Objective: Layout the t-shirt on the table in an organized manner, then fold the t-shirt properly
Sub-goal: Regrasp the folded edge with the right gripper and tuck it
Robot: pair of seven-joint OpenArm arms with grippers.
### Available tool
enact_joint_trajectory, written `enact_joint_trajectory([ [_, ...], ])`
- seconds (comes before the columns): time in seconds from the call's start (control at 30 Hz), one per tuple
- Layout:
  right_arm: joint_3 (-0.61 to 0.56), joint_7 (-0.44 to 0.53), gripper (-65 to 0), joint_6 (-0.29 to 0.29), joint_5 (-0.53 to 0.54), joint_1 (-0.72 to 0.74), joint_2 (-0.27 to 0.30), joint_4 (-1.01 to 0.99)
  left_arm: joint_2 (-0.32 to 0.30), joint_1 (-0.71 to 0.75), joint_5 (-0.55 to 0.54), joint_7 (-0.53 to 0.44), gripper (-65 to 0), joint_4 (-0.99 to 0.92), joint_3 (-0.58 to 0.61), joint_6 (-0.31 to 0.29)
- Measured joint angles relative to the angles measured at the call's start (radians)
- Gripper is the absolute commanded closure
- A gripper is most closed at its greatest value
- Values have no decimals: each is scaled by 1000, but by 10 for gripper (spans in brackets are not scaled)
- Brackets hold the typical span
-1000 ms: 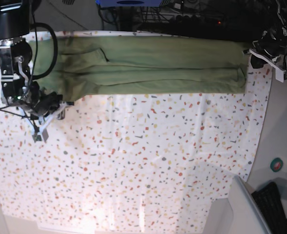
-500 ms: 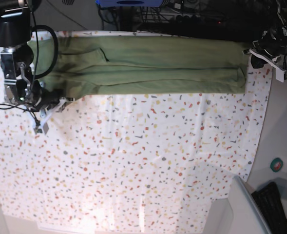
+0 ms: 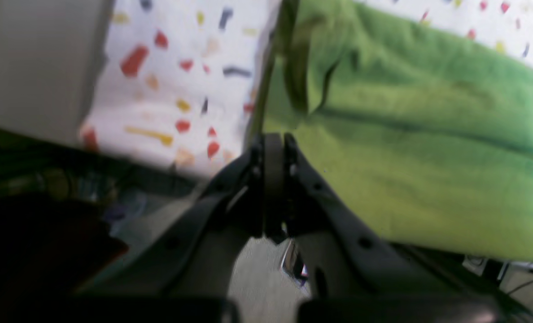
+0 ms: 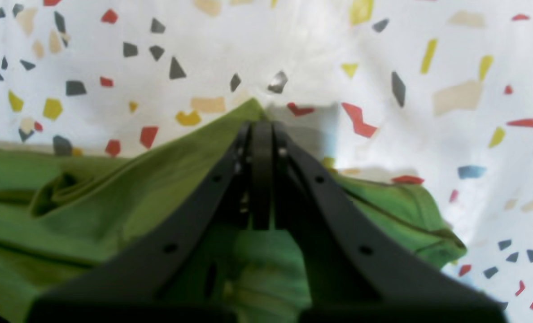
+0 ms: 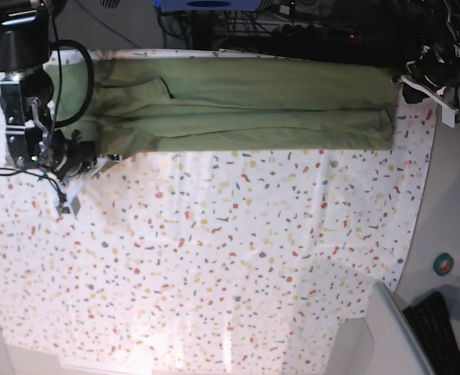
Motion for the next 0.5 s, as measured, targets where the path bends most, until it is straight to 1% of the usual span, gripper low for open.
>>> enact_joint_trajectory([
  [0.1,2,-14,0,0,1,-28,2,81,-6,0,2,-3,0,-7,0,1],
  [0.17,2,-14,0,0,8,-41,0,98,-6,-2,0,-3,0,-7,0,0],
  [0.27,3,-14,0,0,7,-36,0,70,-6,-2,0,-3,0,-7,0,1],
  [0.37,2,-20,0,0,11,15,0,-3,-6,-8,0,-3,0,-7,0,1],
  [0.4,1,-17,-68,0,6,34,0,-20,-6,-10,1,-3,0,-7,0,0],
  [0.43,1,-12,-155,0,6,47,0,-30,-6,-14,-2,-3,0,-8,0,0],
  [0.5,1,-4,-287,0,6,55,1,-40,-6,-14,-2,-4,0,-8,2,0],
])
